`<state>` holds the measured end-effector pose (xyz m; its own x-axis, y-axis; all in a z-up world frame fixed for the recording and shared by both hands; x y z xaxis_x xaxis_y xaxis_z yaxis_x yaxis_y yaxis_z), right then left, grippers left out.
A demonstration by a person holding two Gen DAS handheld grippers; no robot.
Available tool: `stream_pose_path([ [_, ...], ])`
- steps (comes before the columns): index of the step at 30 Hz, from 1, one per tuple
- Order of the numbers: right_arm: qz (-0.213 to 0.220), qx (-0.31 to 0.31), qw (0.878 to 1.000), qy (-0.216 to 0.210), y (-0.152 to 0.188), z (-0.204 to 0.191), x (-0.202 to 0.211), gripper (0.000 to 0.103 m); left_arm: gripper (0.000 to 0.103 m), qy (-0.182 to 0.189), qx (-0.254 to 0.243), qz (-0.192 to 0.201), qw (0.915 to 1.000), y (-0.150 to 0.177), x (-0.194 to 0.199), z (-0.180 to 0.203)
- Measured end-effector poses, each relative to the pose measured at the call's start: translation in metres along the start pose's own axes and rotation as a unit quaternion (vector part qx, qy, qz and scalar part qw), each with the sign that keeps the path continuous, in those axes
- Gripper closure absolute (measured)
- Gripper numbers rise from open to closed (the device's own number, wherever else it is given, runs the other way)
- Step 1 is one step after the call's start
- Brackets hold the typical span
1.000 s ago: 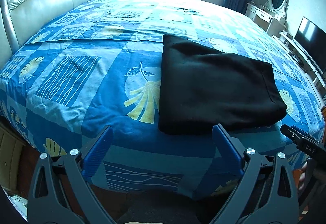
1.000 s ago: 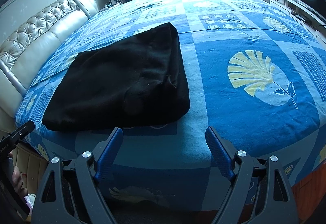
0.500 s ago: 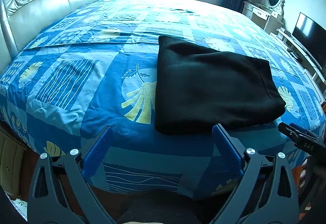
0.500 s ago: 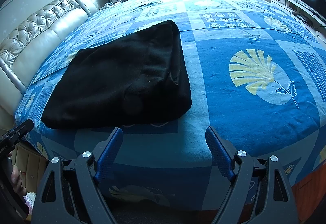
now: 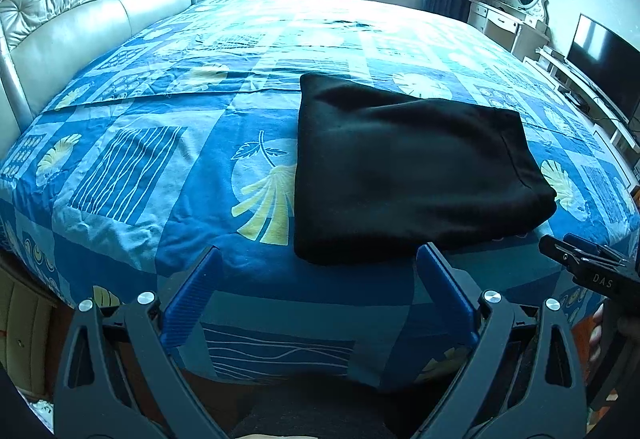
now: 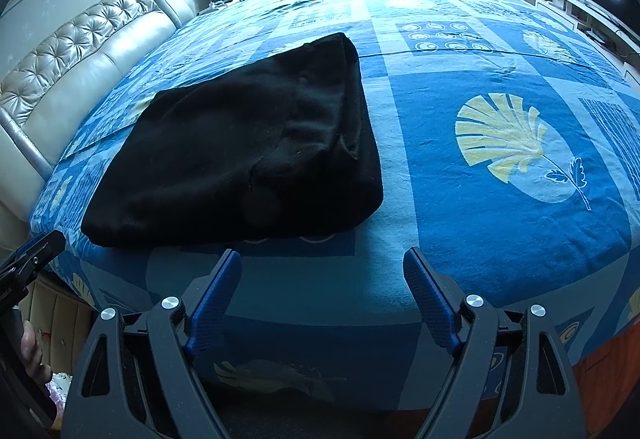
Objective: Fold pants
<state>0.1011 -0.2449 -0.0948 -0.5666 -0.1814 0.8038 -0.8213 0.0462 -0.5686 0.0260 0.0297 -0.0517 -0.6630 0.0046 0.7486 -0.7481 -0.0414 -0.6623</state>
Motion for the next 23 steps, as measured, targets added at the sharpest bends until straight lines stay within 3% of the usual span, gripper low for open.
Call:
stream_pose_path([
  [9, -0.005, 0.001, 1.000, -0.002, 0.001, -0.001, -0.002, 0.021, 0.002, -0.006, -0.014, 0.008, 0.9999, 0.000, 0.004, 0.006],
  [12, -0.005, 0.001, 1.000, -0.001, 0.002, -0.001, -0.002, 0.021, 0.002, -0.013, -0.011, 0.030, 0.9994, -0.004, 0.010, 0.007],
  [17, -0.010, -0.013, 1.000, -0.025, 0.001, -0.005, 0.001, 0.021, 0.002, 0.020, 0.003, 0.057, 0.9981, -0.035, 0.026, 0.007],
  [20, 0.008, -0.017, 0.998, -0.060, -0.028, -0.010, 0.013, 0.021, 0.002, 0.011, 0.018, 0.086, 0.9961, -0.070, 0.020, -0.018],
  [23, 0.041, -0.018, 0.997, -0.060, -0.078, -0.001, 0.013, 0.018, 0.002, -0.037, 0.038, 0.075, 0.9958, -0.107, -0.025, -0.066],
])
Point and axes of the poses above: each gripper's, at about its wrist camera, not at the fingertips, and x roughly against the way its jaws point, z to its right, y to its underside, the point moved 7 cm from there along -x, roughly the way its jaws point
